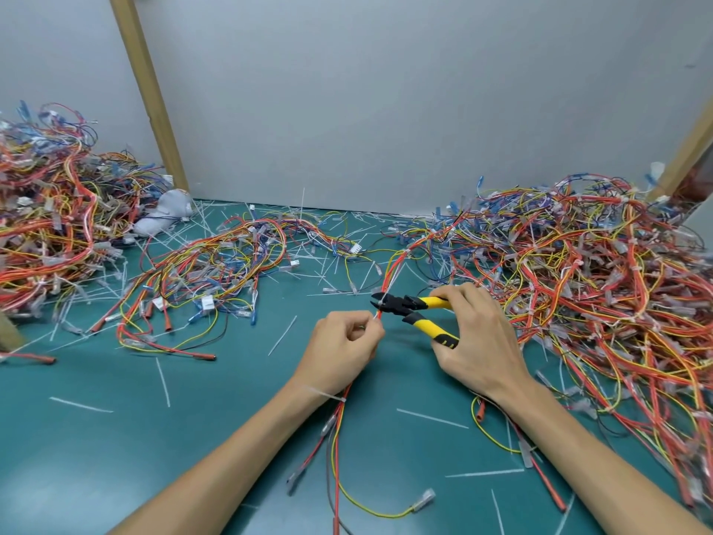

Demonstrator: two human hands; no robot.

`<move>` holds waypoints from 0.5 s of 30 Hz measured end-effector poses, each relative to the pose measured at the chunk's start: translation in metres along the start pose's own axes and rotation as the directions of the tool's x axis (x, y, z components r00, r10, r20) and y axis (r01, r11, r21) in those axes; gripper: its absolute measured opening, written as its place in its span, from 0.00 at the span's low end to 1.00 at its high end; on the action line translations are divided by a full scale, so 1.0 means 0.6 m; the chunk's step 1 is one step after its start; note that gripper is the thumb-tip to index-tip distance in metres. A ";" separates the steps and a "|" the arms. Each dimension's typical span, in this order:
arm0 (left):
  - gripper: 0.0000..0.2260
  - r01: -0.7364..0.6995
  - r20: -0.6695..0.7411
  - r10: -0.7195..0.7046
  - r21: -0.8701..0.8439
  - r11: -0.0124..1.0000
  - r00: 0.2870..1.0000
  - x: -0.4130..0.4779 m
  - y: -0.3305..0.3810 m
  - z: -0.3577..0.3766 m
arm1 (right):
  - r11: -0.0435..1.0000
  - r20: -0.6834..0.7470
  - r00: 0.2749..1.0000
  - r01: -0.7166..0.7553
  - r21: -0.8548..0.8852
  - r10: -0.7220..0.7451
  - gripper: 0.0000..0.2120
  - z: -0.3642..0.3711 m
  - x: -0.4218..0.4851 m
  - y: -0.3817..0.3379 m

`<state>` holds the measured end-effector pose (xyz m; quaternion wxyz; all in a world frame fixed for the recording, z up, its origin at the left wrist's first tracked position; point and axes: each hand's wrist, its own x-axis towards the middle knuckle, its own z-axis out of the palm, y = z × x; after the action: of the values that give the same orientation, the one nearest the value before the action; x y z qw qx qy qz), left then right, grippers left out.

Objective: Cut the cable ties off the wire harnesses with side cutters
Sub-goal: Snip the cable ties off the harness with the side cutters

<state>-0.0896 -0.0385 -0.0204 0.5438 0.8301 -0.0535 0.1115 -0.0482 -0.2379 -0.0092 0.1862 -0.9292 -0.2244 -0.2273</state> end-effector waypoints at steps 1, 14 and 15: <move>0.17 -0.003 -0.008 0.003 0.015 1.000 1.000 0.000 0.001 0.000 | 1.000 -0.011 1.000 0.000 -0.002 0.000 0.20 0.000 0.000 -0.001; 0.15 -0.037 -0.048 0.045 0.149 0.988 0.998 -0.001 0.006 0.000 | 0.997 -0.095 0.995 0.011 -0.076 -0.019 0.22 -0.001 0.000 -0.002; 0.15 -0.038 -0.048 0.046 0.154 0.987 0.998 0.000 0.006 0.000 | 0.997 -0.105 0.994 0.011 -0.077 -0.019 0.22 -0.001 0.001 -0.002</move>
<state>-0.0905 -0.0400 -0.0173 0.4773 0.8648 -0.0483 0.1482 -0.0487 -0.2369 -0.0085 0.1602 -0.9207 -0.2124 -0.2857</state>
